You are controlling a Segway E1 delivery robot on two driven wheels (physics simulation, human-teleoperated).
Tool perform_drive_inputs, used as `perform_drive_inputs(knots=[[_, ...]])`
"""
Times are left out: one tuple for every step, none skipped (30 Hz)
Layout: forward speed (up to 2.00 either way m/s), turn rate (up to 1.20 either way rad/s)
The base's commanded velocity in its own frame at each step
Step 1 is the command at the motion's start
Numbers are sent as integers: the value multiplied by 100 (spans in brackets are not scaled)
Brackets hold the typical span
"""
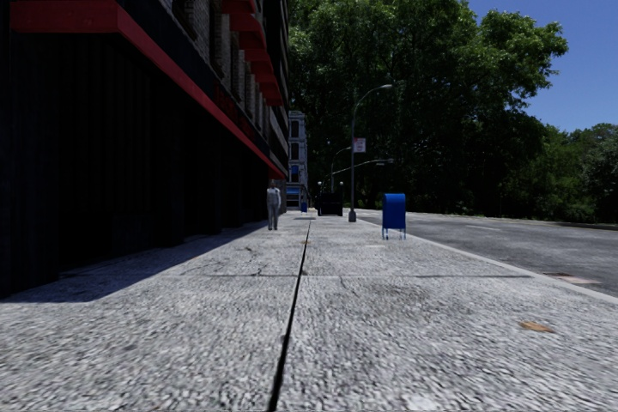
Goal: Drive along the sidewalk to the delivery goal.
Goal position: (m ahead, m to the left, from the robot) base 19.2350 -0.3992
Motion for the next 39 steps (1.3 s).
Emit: perform_drive_inputs(knots=[[200,0],[200,0],[200,0],[200,0],[200,0],[200,0],[200,0],[200,0],[200,0],[200,0],[200,0],[200,0],[200,0],[200,0],[200,0],[200,0],[200,0],[200,0],[200,0],[200,0],[200,0],[200,0],[200,0],[200,0],[200,0],[200,0],[200,0],[200,0],[200,0],[200,0],[200,0],[200,0],[200,0],[200,0],[200,0],[200,0],[200,0],[200,0],[200,0]])
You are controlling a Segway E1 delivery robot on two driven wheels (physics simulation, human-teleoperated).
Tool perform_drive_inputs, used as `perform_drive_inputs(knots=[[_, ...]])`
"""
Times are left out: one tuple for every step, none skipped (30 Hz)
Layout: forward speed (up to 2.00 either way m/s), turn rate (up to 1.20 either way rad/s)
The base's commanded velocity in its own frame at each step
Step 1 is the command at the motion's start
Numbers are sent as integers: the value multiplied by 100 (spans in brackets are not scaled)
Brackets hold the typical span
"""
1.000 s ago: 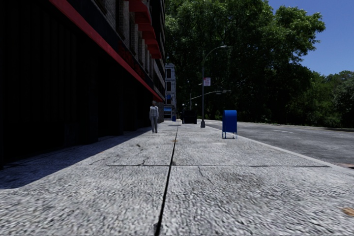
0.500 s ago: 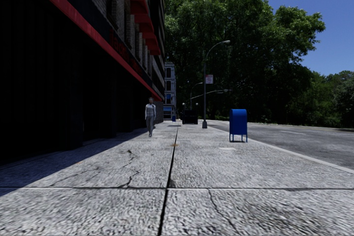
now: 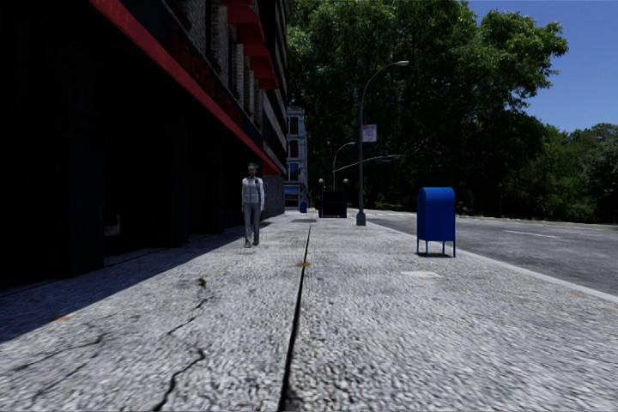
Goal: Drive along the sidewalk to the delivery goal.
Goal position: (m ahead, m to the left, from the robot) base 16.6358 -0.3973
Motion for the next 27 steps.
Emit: perform_drive_inputs(knots=[[200,0],[200,0],[200,0],[200,0],[200,0],[200,0],[200,0],[200,0],[200,0],[200,0],[200,0],[200,0],[200,0],[200,0],[200,0],[200,0],[200,0],[200,0],[200,0],[200,0],[200,0],[200,0],[200,0],[200,0],[200,0],[200,0],[200,0]])
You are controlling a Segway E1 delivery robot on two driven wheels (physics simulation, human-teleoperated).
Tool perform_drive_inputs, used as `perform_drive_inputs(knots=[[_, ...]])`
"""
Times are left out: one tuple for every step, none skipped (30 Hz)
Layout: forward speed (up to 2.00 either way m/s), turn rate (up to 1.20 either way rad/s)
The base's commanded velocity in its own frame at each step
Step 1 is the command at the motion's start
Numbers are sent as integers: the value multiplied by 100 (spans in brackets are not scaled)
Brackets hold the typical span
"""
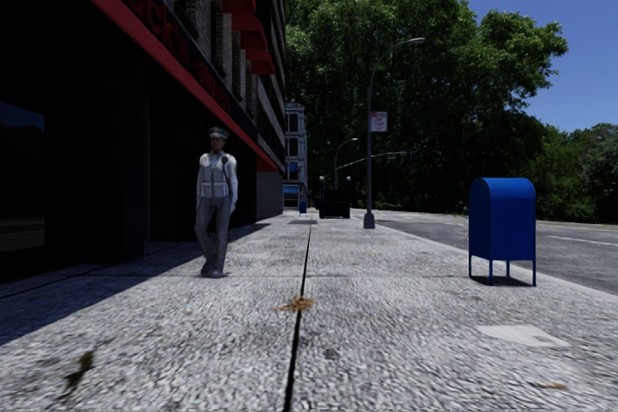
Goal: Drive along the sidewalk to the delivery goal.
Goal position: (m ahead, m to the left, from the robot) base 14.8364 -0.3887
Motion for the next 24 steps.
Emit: perform_drive_inputs(knots=[[200,0],[200,0],[200,0],[200,0],[200,0],[200,0],[200,0],[200,0],[200,0],[200,0],[200,0],[200,0],[200,0],[200,0],[200,0],[200,0],[200,0],[200,0],[200,0],[200,0],[200,0],[200,0],[200,0],[200,0]])
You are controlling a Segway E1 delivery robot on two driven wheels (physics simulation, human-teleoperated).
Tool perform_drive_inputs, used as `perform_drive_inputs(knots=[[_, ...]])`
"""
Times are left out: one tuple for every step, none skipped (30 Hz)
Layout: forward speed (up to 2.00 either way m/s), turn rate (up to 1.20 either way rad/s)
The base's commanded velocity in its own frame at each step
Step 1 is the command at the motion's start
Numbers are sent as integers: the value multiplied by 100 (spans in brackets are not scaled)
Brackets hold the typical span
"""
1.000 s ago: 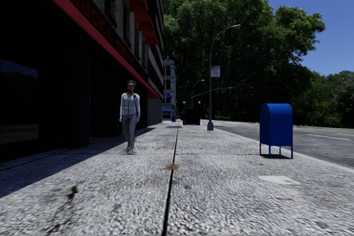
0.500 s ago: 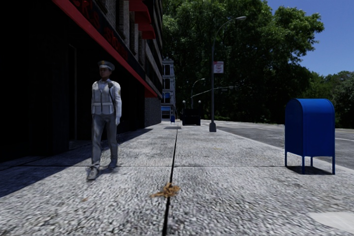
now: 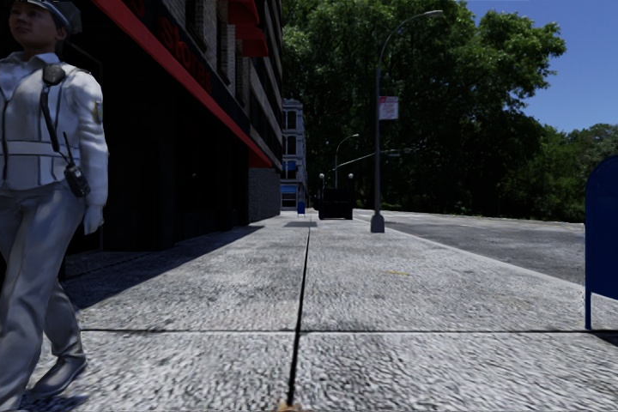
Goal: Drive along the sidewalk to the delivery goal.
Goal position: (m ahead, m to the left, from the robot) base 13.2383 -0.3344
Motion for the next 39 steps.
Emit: perform_drive_inputs(knots=[[200,0],[200,0],[200,0],[200,0],[200,0],[200,0],[200,0],[200,0],[200,0],[200,0],[200,0],[200,0],[200,0],[200,0],[200,0],[200,0],[200,0],[200,0],[200,0],[200,0],[200,0],[200,0],[200,0],[200,0],[200,0],[200,0],[200,-33],[200,-55],[200,-55],[200,-66],[200,-69],[200,-27],[200,-27],[200,-8],[200,0],[200,0],[200,0],[200,0],[200,0]])
